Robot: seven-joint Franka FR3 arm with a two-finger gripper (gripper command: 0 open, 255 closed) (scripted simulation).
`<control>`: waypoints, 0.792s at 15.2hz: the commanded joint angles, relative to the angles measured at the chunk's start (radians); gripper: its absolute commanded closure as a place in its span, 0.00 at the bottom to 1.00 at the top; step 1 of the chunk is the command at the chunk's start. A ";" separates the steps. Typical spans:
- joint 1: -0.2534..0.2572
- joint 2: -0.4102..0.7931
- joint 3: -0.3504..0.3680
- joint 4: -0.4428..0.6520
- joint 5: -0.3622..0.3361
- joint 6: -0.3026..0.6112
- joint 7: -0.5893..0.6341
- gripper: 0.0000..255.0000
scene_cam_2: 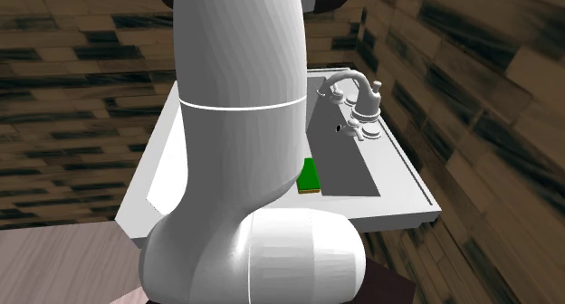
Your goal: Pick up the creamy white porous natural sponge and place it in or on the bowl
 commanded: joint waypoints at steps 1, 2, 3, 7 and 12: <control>0.000 0.000 0.000 0.000 0.000 0.000 0.000 0.00; 0.000 0.000 0.000 0.000 0.000 0.000 0.000 0.00; 0.000 0.000 0.000 0.000 0.000 0.000 0.000 1.00; 0.000 0.000 0.000 0.000 0.000 0.000 0.000 1.00; 0.000 0.000 0.000 0.000 0.000 0.000 0.000 1.00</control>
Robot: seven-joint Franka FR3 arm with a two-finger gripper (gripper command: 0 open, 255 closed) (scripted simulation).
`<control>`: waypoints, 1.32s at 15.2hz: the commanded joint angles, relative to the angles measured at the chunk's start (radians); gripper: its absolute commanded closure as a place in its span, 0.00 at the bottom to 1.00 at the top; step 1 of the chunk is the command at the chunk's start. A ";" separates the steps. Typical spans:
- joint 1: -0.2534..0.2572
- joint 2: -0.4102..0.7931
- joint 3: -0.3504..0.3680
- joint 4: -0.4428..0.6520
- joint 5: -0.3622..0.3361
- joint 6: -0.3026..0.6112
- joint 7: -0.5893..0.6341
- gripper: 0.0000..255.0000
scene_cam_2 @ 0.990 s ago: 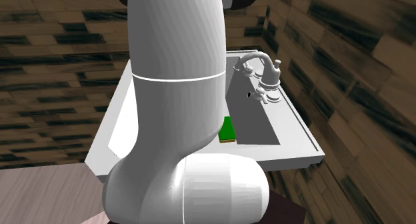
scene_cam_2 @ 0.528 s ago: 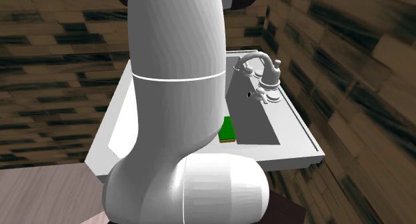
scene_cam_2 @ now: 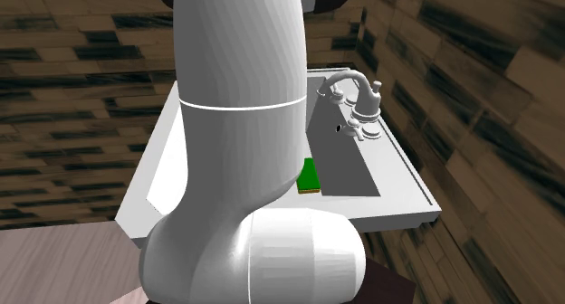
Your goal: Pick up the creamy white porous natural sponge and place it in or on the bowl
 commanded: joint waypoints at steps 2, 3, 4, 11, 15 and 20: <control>-0.032 -0.037 0.031 -0.008 -0.005 -0.029 0.000 1.00; -0.051 -0.055 0.049 -0.012 -0.006 -0.044 -0.002 1.00; -0.072 -0.073 0.070 -0.016 -0.005 -0.059 -0.004 1.00; -0.270 -0.194 0.289 -0.042 0.085 -0.163 -0.086 1.00; -0.365 -0.264 0.413 -0.053 0.226 -0.222 -0.195 1.00; -0.386 -0.352 0.470 -0.056 0.401 -0.301 -0.325 1.00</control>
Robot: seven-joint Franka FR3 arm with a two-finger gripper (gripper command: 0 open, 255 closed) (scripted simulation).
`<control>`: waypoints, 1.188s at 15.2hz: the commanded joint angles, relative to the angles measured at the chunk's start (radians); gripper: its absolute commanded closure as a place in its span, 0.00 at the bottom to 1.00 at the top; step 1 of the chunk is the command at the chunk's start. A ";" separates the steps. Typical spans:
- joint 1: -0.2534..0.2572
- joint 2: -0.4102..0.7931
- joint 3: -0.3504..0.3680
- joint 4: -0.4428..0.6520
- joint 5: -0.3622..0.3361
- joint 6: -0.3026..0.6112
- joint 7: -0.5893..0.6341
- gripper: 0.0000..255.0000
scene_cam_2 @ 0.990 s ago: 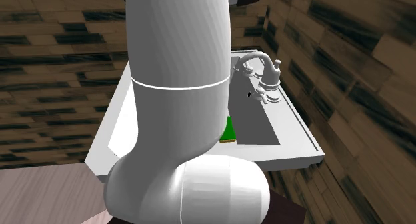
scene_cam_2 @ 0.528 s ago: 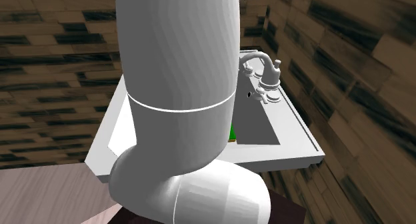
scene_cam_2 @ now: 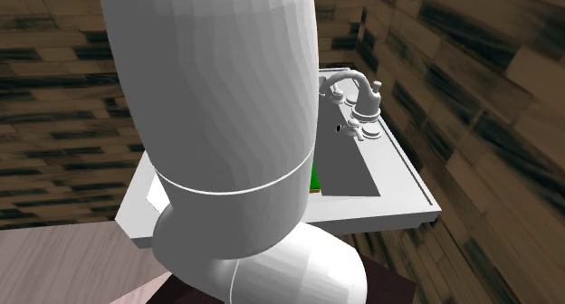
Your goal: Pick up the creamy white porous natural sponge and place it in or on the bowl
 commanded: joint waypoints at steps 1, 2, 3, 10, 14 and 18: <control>0.002 -0.035 0.009 0.003 0.059 -0.035 -0.043 1.00; 0.007 -0.052 0.008 0.004 0.080 -0.052 -0.058 1.00; 0.011 -0.068 0.007 0.006 0.099 -0.069 -0.071 1.00; 0.036 -0.169 -0.011 0.022 0.170 -0.182 -0.121 1.00; 0.088 -0.248 0.060 -0.026 0.189 -0.204 -0.013 1.00; 0.141 -0.316 0.139 -0.053 0.213 -0.237 0.098 1.00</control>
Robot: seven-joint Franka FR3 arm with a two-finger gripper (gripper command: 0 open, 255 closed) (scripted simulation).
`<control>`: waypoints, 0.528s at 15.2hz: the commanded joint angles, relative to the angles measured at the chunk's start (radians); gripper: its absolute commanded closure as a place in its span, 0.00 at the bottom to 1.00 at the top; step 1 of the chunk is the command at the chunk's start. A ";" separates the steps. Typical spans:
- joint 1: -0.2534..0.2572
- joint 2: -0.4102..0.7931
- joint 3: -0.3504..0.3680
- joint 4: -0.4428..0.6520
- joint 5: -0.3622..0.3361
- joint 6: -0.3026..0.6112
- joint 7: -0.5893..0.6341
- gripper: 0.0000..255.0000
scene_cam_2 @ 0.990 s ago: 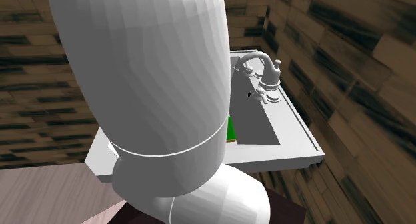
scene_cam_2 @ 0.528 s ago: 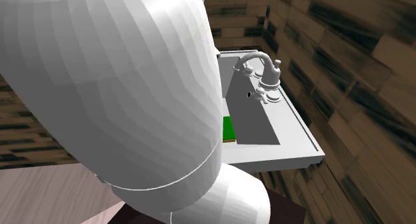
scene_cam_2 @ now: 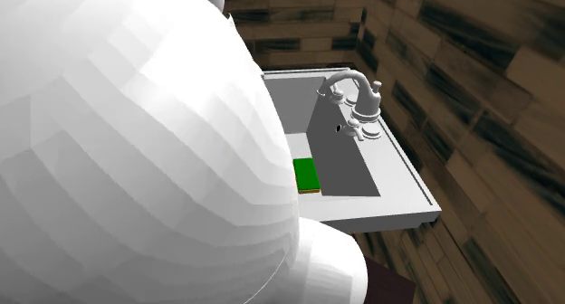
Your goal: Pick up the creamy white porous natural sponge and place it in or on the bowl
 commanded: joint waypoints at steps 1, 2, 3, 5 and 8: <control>0.026 -0.035 0.035 -0.006 0.013 -0.024 0.053 1.00; 0.039 -0.049 0.056 -0.008 0.019 -0.035 0.082 1.00; 0.051 -0.062 0.077 -0.008 0.024 -0.045 0.111 1.00; 0.056 -0.060 0.106 -0.012 0.023 -0.037 0.144 1.00; 0.030 -0.014 0.133 -0.024 -0.003 0.020 0.166 1.00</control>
